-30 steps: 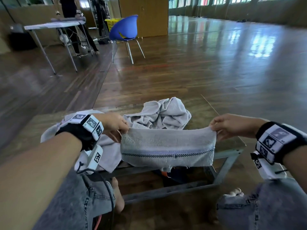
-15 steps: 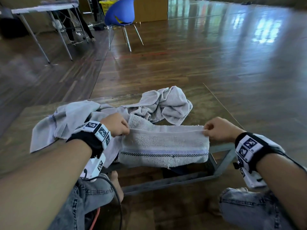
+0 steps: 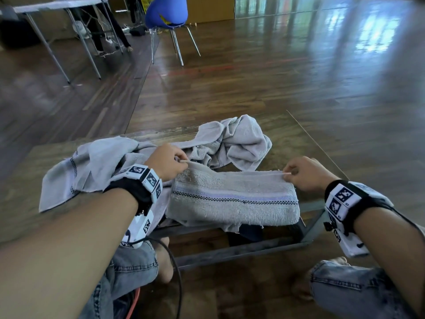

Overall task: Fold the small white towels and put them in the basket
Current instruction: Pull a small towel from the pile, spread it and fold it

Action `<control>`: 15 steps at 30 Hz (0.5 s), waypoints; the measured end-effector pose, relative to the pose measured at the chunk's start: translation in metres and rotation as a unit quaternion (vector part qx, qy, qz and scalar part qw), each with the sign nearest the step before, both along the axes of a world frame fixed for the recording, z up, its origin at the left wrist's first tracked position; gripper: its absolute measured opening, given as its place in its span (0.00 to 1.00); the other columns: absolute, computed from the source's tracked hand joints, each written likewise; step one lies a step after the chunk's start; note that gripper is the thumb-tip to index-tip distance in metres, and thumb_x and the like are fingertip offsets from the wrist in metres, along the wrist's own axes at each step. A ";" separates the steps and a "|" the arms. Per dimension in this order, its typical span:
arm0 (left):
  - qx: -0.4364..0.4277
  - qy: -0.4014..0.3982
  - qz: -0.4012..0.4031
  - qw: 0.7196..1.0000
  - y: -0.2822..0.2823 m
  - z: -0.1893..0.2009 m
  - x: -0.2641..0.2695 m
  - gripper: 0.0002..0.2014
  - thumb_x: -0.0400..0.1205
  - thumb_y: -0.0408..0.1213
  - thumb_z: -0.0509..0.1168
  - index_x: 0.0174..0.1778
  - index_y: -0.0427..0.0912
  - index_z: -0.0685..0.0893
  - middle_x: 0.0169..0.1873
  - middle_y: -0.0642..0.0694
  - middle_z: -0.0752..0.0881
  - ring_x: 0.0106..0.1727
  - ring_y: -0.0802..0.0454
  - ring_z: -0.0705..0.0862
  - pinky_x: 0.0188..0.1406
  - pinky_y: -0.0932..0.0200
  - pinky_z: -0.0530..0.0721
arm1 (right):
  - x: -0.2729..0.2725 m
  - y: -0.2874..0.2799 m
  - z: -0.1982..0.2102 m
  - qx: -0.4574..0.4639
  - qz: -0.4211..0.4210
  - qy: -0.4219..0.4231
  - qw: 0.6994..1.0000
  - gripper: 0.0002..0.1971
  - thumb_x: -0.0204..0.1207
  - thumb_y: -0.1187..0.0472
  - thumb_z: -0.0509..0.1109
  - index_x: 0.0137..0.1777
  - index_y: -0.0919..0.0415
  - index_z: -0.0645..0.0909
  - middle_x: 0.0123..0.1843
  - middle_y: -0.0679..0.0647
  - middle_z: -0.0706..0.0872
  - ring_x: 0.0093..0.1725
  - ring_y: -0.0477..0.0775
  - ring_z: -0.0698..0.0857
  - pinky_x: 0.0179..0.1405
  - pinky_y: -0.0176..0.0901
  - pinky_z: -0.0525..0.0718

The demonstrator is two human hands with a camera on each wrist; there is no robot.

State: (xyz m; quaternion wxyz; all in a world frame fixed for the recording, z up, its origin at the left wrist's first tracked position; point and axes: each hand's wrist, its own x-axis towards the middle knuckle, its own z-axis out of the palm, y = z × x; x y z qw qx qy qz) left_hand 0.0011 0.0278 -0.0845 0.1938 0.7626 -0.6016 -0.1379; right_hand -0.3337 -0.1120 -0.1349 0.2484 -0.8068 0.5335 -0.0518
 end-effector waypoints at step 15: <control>-0.005 -0.086 -0.023 0.996 -0.003 -0.004 -0.005 0.04 0.78 0.31 0.74 0.45 0.37 0.93 0.48 0.45 0.86 0.46 0.49 0.82 0.45 0.59 0.75 | -0.008 0.003 0.005 0.007 0.039 0.011 0.999 0.03 0.79 0.60 0.74 0.46 0.50 0.86 0.48 0.50 0.89 0.45 0.45 0.84 0.45 0.39 0.76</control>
